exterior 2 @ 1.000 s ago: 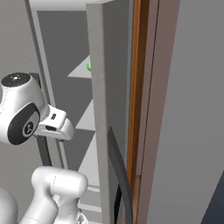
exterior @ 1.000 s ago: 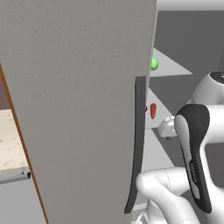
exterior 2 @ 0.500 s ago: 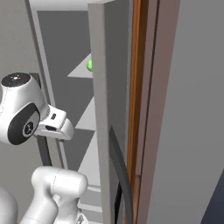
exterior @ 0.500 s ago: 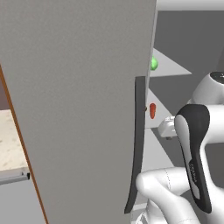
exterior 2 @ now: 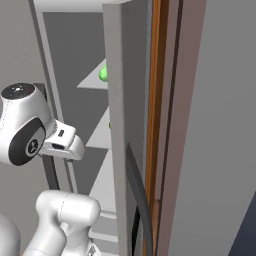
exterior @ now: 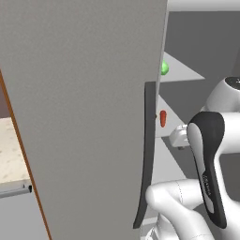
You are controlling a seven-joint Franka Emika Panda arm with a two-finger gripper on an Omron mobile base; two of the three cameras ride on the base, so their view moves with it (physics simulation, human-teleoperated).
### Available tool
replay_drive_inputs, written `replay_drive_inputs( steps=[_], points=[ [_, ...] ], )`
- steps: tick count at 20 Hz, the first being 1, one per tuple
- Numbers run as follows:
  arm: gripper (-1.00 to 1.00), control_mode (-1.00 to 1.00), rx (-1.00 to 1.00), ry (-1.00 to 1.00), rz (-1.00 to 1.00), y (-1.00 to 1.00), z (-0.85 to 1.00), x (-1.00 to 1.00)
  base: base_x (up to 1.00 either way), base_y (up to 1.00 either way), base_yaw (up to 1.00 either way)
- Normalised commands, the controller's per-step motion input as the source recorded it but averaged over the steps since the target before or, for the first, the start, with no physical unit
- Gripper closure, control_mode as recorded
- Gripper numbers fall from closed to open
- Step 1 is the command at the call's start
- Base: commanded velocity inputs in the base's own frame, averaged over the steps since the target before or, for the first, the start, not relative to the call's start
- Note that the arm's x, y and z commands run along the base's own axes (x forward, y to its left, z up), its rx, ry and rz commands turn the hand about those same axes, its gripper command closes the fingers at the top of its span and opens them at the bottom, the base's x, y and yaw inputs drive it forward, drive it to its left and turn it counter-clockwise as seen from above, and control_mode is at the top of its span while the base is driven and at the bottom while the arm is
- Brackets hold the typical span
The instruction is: Take the corn, carrot, and lemon from the freezer and place them in the bowl on the counter.
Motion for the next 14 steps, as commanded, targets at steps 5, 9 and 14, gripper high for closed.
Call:
replay_drive_inputs(
  steps=[5, 9, 14],
  points=[
    [-1.0, 1.0, 0.0, 0.0, 0.0, 0.0, 0.0, 0.0, -0.28, -0.44, -0.12],
    [-1.0, 1.0, 0.0, 0.0, 0.0, 0.0, 0.0, 0.0, -0.44, -0.45, -0.13],
    [-1.0, 1.0, 0.0, 0.0, 0.0, 0.0, 0.0, 0.0, -0.53, -0.27, -0.02]
  ],
)
